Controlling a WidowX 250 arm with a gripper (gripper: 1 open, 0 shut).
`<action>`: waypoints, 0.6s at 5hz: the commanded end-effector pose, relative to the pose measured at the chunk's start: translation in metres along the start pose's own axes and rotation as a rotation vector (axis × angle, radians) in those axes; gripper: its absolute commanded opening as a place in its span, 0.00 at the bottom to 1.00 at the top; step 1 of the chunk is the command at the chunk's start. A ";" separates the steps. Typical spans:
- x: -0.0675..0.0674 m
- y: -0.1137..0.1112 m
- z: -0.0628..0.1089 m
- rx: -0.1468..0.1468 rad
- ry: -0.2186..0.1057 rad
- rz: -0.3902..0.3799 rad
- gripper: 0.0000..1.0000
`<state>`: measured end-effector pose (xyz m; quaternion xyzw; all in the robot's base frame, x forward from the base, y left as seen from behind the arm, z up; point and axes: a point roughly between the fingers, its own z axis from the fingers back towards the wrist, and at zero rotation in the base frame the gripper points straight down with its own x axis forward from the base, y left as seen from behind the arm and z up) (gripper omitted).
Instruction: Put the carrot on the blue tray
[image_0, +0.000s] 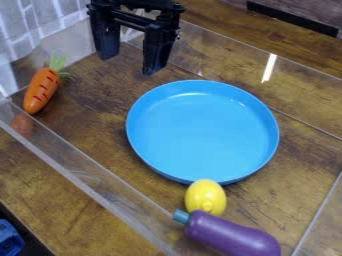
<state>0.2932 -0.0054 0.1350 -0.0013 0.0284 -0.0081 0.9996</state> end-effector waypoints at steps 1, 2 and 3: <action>-0.002 0.007 -0.006 0.000 0.012 0.001 1.00; -0.009 0.025 -0.011 0.003 0.019 0.015 1.00; -0.018 0.060 -0.010 0.008 -0.003 0.047 1.00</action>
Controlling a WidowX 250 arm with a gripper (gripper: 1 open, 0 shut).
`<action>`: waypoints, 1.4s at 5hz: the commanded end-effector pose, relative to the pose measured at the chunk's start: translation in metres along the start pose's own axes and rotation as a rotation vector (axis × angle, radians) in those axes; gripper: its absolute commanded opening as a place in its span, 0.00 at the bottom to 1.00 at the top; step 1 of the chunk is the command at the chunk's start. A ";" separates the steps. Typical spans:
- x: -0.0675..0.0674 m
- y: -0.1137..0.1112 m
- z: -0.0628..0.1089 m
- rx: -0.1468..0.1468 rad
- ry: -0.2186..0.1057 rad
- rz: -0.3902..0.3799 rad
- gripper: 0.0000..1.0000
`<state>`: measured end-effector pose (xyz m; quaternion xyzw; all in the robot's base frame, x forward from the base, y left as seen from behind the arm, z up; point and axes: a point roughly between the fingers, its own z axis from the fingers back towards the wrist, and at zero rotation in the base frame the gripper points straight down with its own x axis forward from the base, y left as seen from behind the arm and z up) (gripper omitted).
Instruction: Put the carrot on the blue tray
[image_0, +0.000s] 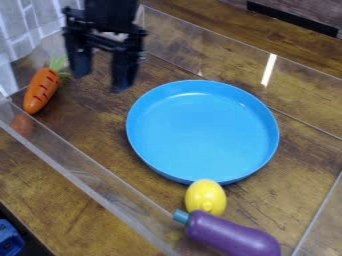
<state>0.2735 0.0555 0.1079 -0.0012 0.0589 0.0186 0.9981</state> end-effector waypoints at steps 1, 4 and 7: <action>-0.005 0.035 0.015 0.009 -0.083 0.048 1.00; 0.003 0.100 -0.030 -0.002 -0.125 0.081 1.00; 0.032 0.125 -0.051 -0.033 -0.179 0.116 1.00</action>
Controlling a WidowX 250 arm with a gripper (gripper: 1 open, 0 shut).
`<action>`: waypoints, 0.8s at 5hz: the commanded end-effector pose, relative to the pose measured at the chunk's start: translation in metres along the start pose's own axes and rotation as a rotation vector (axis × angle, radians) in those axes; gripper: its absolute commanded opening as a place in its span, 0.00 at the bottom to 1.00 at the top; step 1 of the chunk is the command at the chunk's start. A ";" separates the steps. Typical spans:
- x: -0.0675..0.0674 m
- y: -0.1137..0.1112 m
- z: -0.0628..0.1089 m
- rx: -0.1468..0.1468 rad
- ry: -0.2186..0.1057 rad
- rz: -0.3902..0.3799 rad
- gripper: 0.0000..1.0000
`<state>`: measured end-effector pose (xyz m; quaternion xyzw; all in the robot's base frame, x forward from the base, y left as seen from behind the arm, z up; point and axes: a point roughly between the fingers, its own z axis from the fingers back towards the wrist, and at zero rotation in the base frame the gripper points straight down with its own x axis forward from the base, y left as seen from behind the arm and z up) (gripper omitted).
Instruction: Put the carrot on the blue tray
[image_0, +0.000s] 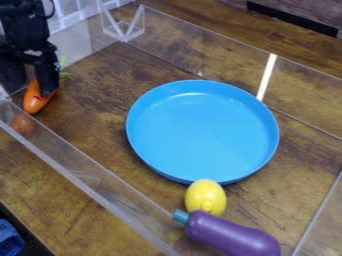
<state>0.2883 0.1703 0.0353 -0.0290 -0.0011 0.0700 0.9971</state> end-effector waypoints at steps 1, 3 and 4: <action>0.018 0.015 0.015 0.025 -0.082 0.025 1.00; 0.029 0.027 0.006 0.024 -0.101 0.045 1.00; 0.030 0.031 0.002 0.027 -0.099 0.048 1.00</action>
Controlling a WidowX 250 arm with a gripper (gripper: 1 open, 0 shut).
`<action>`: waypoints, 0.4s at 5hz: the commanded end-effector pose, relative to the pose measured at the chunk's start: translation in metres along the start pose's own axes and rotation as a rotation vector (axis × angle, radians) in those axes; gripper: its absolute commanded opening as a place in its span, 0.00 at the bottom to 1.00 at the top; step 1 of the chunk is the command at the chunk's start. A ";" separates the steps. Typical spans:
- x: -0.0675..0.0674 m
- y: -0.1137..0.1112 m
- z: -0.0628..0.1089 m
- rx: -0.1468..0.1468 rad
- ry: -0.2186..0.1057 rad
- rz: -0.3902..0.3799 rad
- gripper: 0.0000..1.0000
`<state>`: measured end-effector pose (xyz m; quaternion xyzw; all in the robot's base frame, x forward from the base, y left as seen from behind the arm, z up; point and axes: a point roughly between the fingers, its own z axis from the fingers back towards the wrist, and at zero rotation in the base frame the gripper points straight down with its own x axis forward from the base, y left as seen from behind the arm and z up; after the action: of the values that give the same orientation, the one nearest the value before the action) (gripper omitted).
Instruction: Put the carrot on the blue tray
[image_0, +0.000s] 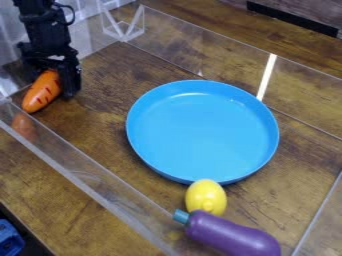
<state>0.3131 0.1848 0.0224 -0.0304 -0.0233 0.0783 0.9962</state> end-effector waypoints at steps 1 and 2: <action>0.006 0.021 0.012 0.032 -0.051 0.031 1.00; 0.006 0.021 0.010 0.029 -0.046 0.032 1.00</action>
<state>0.3168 0.1874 0.0210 -0.0288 -0.0250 0.0778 0.9962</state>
